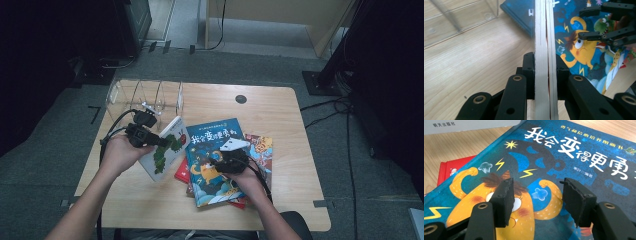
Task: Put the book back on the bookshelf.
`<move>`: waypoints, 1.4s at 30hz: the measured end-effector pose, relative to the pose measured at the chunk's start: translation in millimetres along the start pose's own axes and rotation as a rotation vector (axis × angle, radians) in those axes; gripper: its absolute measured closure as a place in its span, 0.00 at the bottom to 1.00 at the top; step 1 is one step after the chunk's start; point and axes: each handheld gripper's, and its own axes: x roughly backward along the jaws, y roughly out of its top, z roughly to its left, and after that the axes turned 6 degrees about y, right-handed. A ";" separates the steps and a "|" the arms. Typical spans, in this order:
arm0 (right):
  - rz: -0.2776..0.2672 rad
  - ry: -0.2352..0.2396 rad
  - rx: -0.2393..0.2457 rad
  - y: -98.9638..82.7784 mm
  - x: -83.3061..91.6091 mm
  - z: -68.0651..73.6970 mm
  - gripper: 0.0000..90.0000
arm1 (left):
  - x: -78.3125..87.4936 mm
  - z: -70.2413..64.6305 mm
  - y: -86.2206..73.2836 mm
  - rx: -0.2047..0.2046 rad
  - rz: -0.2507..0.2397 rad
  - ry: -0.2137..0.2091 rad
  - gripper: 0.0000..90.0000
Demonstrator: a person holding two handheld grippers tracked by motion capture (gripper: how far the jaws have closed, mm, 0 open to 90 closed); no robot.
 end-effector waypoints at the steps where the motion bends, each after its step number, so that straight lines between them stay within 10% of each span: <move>1: 0.000 0.000 0.000 0.0 0.0 -0.1 0.47 | -0.2 2.0 -1.4 0.007 0.002 0.001 0.86; 17: 0.003 -0.001 -0.002 0.1 -0.1 0.2 0.47 | -12.4 35.2 2.7 0.165 0.005 0.052 0.86; 42: 0.003 -0.001 -0.001 0.0 -0.2 0.3 0.47 | -24.9 47.5 69.1 0.220 -0.032 0.160 0.86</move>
